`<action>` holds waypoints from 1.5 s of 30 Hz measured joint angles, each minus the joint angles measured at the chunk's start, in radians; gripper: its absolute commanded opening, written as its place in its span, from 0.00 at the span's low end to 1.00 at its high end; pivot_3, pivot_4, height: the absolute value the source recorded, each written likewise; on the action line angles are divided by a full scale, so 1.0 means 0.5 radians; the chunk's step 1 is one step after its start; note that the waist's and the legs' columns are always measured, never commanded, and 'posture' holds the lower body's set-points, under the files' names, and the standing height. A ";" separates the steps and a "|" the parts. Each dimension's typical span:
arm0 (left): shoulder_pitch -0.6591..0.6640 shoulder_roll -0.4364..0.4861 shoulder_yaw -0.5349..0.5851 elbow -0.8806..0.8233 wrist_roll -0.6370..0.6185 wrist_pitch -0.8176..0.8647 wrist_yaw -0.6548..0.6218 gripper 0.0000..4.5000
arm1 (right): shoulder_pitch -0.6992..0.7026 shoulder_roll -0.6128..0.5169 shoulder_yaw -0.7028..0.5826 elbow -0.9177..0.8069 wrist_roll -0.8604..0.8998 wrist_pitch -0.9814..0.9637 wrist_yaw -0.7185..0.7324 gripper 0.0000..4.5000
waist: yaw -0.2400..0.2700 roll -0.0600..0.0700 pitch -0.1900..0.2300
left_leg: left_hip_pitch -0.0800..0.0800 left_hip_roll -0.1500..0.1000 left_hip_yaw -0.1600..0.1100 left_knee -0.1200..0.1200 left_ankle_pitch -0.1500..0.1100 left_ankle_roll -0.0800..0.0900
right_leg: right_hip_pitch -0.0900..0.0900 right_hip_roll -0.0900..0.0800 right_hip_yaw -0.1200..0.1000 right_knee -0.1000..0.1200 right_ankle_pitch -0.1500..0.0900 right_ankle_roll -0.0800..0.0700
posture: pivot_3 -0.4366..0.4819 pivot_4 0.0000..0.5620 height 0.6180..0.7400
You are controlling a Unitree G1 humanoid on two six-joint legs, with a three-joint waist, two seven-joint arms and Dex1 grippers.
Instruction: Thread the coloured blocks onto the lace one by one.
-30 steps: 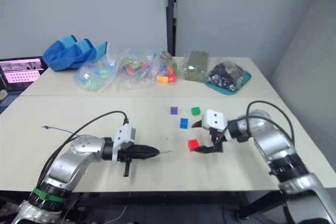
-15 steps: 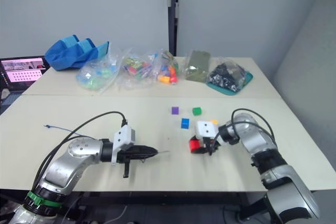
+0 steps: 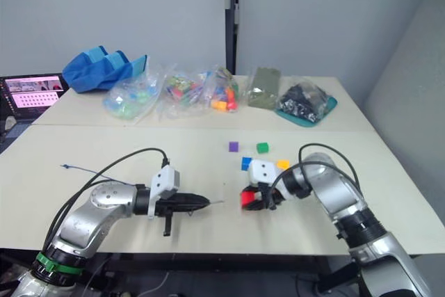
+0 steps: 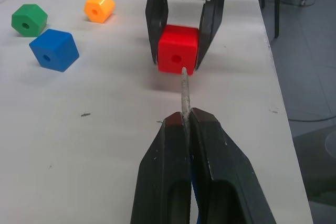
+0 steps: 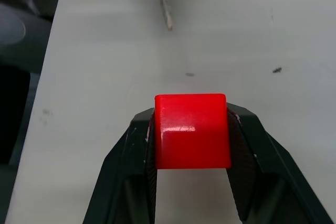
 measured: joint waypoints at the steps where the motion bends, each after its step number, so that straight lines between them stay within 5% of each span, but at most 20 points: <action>1: -0.006 -0.004 -0.011 0.001 0.001 -0.002 -0.005 0.00 | 0.033 0.013 0.002 -0.034 0.001 0.045 -0.037 0.26 | 0.001 0.000 0.000 | 0.000 0.000 0.000 0.000 0.000 0.000 | 0.000 0.000 0.000 0.000 0.000 0.000 | 0.48 0.27 0.81; 17: -0.124 -0.033 -0.218 0.241 0.207 -0.085 -0.018 0.00 | 0.125 0.057 0.037 -0.047 -0.009 0.131 -0.215 0.26 | 0.001 0.000 0.000 | 0.000 0.000 0.000 0.000 0.000 0.000 | 0.000 0.000 0.000 0.000 0.000 0.000 | 0.48 0.27 0.81; 45: -0.316 -0.229 -0.255 0.490 0.353 -0.112 -0.017 0.00 | 0.125 0.074 0.040 -0.079 -0.011 0.192 -0.247 0.26 | -0.001 0.000 0.000 | 0.001 0.000 0.000 0.001 0.000 0.000 | 0.001 0.000 0.000 0.001 0.000 0.000 | 0.48 0.27 0.81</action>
